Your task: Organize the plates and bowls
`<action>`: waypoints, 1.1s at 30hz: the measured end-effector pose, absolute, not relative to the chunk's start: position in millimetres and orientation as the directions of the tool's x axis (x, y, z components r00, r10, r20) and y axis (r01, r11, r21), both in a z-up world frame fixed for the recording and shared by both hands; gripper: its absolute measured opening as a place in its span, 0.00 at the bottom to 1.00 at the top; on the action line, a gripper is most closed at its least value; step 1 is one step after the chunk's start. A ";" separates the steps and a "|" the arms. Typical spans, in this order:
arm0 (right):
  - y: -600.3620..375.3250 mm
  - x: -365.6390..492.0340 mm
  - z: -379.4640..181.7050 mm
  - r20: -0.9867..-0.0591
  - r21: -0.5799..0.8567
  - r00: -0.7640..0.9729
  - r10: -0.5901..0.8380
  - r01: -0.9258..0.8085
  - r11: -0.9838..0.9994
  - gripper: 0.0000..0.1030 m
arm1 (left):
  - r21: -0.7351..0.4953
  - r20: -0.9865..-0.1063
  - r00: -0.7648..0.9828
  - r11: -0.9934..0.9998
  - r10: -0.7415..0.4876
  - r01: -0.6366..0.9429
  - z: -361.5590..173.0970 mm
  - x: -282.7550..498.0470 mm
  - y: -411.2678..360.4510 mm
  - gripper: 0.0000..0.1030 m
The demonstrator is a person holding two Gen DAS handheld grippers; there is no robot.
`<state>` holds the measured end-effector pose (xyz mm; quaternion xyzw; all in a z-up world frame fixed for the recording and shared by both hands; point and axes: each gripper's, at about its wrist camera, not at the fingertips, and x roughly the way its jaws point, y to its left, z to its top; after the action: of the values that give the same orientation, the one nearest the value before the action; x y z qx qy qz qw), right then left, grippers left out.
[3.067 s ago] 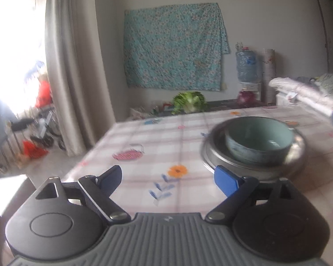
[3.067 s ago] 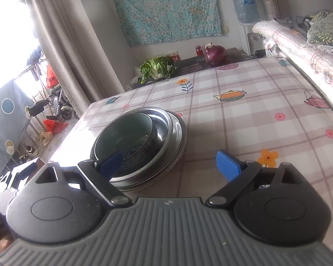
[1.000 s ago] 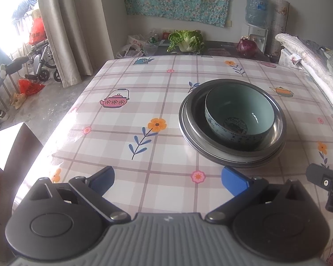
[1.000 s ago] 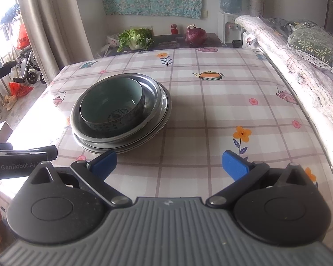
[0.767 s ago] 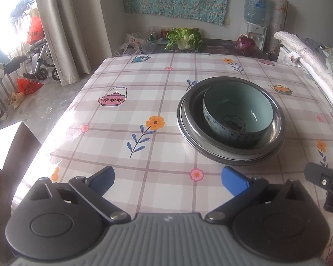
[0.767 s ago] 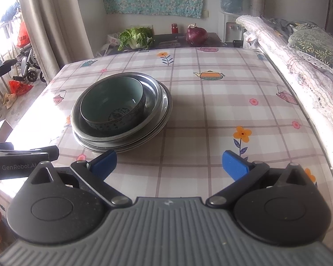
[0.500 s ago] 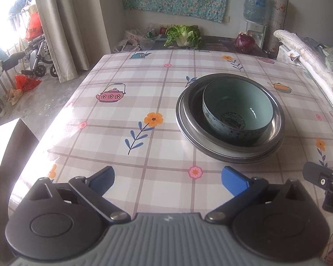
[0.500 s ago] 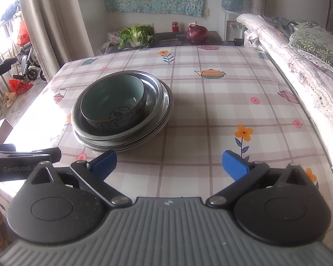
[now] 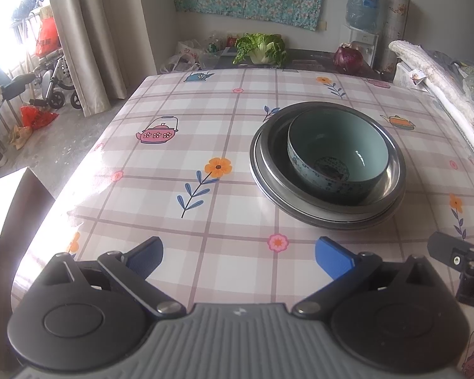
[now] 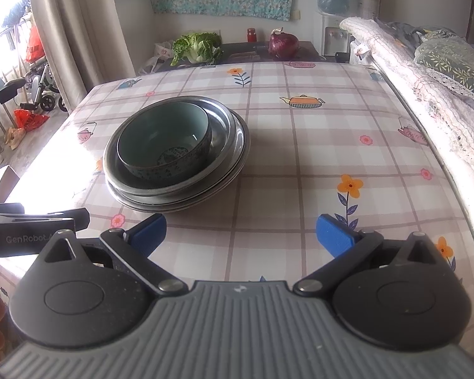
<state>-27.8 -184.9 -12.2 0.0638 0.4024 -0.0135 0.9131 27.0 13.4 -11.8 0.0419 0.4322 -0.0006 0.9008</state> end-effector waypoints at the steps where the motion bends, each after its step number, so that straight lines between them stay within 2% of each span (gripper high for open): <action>1: -185.0 -27.8 -12.1 -0.737 0.106 0.676 0.027 0.077 0.991 0.99 | 0.074 -0.779 0.626 0.997 0.034 0.038 -11.8 26.8 13.4 1.00; 33: -186.3 -29.0 -14.8 -0.741 0.119 0.670 0.035 0.080 0.990 0.99 | 0.084 -0.780 0.625 0.996 0.043 0.036 -14.1 27.2 13.4 1.00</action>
<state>-29.0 -186.3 -14.8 0.0706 0.4059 -0.0123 0.9111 27.2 13.4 -14.1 0.0455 0.4333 0.0020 0.9001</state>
